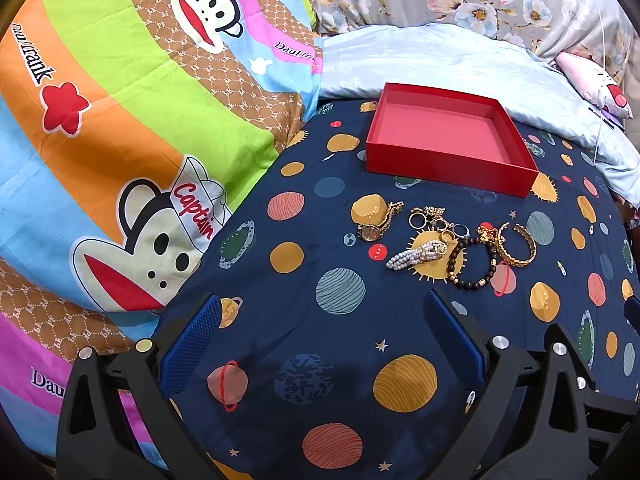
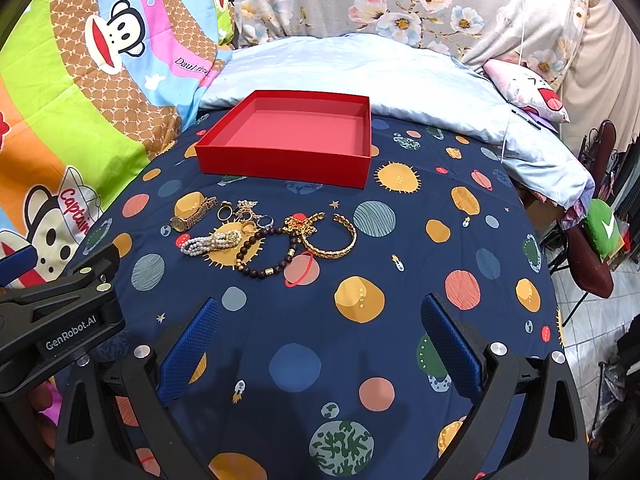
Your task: Organize jewelry
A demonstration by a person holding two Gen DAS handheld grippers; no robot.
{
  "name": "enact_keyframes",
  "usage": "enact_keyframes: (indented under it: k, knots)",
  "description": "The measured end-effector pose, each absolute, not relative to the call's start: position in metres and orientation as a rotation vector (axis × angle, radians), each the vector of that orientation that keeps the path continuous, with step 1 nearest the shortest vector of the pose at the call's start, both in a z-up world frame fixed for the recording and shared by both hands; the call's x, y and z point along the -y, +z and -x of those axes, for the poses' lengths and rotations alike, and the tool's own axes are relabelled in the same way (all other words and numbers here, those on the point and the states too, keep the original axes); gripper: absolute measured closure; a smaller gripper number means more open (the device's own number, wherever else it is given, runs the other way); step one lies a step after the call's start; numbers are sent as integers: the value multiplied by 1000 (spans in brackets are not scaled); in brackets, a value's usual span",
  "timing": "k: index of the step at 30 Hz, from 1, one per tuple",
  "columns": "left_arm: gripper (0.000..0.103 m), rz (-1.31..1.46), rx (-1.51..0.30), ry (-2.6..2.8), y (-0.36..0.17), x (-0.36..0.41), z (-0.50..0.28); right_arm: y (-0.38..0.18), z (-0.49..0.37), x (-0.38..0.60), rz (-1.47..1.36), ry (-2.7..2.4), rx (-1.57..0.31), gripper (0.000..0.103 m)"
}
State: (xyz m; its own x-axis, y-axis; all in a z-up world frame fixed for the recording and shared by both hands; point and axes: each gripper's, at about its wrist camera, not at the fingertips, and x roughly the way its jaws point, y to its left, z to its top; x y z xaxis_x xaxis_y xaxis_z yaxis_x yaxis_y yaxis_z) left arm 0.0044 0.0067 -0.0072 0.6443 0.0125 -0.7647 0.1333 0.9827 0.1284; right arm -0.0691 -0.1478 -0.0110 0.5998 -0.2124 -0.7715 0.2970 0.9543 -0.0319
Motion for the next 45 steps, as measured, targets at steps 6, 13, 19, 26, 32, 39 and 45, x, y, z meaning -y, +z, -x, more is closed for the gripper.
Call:
enact_keyframes:
  k: [6, 13, 19, 26, 32, 39, 45]
  knots:
    - [5, -180, -869, -69, -7, -7, -4, -11, 69, 147, -103, -295, -879, 5]
    - [5, -184, -880, -70, -12, -6, -5, -14, 69, 150, -110, -294, -885, 5]
    - [5, -191, -891, -74, -18, -8, -11, -22, 66, 161, -162, -282, -892, 5]
    - [5, -154, -934, -66, -33, -25, -33, -38, 54, 190, -263, -289, -904, 5]
    - [5, -156, -973, -70, -51, -27, -51, -55, 29, 200, -256, -272, -914, 6]
    - [5, -137, -1006, -164, -66, -17, -64, -74, -3, 205, -279, -234, -932, 20]
    - [5, -133, -1009, -199, -74, -6, -71, -87, -26, 210, -296, -247, -952, 30]
